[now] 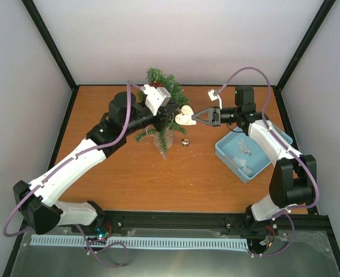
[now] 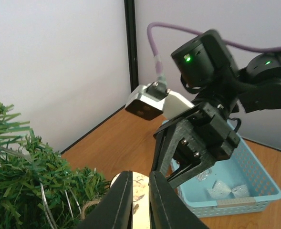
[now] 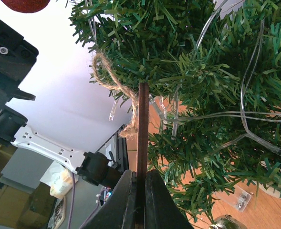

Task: Decorate the small christmas tree
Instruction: Hang the decoration item on the Christmas tree.

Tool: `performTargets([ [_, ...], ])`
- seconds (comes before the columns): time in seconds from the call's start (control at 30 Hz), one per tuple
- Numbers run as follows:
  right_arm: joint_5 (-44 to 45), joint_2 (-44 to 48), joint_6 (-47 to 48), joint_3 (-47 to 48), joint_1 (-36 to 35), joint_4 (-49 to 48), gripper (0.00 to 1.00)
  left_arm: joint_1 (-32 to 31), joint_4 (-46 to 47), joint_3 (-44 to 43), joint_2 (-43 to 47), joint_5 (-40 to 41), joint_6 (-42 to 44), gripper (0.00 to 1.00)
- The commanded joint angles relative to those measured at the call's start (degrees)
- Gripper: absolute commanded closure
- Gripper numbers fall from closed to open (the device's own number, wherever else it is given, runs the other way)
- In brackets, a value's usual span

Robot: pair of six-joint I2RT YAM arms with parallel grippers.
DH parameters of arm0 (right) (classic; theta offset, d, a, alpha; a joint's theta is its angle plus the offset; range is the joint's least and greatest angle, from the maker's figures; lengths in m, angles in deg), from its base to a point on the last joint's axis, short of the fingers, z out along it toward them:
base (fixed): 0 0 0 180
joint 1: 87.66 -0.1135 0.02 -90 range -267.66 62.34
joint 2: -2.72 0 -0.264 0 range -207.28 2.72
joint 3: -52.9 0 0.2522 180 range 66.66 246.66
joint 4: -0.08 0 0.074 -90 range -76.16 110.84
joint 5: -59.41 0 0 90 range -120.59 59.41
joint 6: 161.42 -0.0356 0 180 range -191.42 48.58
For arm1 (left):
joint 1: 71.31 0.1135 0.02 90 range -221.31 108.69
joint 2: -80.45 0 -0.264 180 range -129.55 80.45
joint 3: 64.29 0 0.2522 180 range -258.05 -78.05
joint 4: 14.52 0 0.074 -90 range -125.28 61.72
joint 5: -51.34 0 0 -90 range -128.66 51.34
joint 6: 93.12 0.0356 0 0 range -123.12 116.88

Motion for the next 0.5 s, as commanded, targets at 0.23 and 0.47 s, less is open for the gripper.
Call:
performTargets([
  [0.23, -0.4, -0.3, 0.5, 1.0, 0.4, -0.5, 0.97, -1.2, -6.1, -4.8, -4.2, 10.2, 3.3, 0.98],
  [0.47, -0.3, -0.1, 0.5, 1.1, 0.4, -0.4, 0.97, -1.9, -7.4, -5.9, -6.1, 14.5, 4.6, 0.99],
])
